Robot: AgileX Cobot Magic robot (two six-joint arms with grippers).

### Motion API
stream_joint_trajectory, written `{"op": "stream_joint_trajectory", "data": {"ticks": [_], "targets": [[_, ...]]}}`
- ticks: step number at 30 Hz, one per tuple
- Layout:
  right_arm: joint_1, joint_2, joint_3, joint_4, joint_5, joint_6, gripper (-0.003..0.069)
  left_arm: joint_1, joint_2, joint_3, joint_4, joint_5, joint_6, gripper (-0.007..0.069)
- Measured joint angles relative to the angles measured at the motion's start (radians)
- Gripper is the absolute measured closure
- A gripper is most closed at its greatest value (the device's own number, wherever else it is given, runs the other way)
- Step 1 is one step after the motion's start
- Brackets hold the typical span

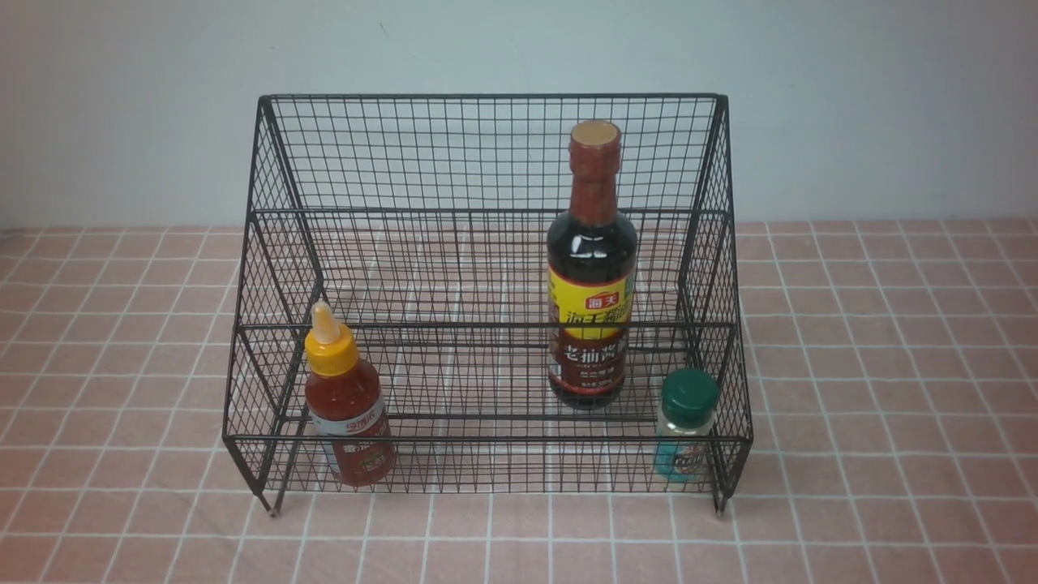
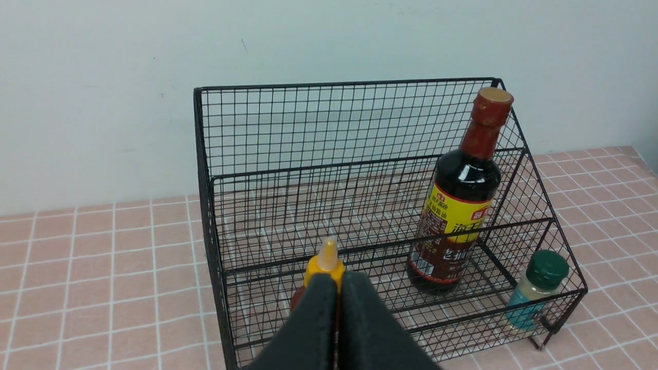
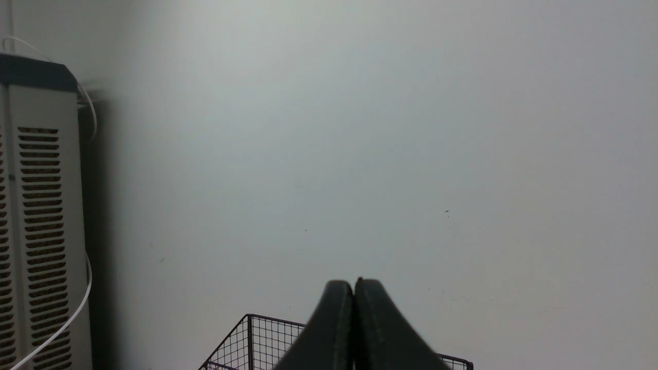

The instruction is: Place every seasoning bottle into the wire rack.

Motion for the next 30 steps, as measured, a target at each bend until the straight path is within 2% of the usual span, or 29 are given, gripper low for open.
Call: {"op": "stream_joint_trajectory", "data": {"ticks": [4, 8, 11, 16, 19, 24, 30], "targets": [[0.000, 0.000, 0.000, 0.000, -0.001, 0.000, 0.0673, 0.000, 0.000, 0.005, 0.037, -0.005, 0.027, 0.0631], [0.000, 0.000, 0.000, 0.000, -0.001, 0.000, 0.0673, 0.035, -0.037, 0.088, 0.053, -0.095, 0.067, 0.0631], [0.000, 0.000, 0.000, 0.000, -0.002, 0.000, 0.0673, 0.096, -0.097, 0.194, 0.020, -0.195, 0.107, 0.0631], [0.000, 0.000, 0.000, 0.000, -0.002, 0.000, 0.0673, 0.252, -0.252, 0.516, -0.044, -0.395, 0.234, 0.0631], [0.000, 0.000, 0.000, 0.000, -0.002, -0.001, 0.0673, 0.300, -0.310, 0.666, -0.058, -0.453, 0.256, 0.0631], [0.000, 0.000, 0.000, 0.000, -0.003, -0.001, 0.0673, 0.324, -0.385, 0.849, -0.071, -0.492, 0.272, 0.0631], [0.000, 0.000, 0.000, 0.000, -0.004, -0.001, 0.0673, 0.328, -0.389, 0.879, -0.073, -0.478, 0.292, 0.0631]]}}
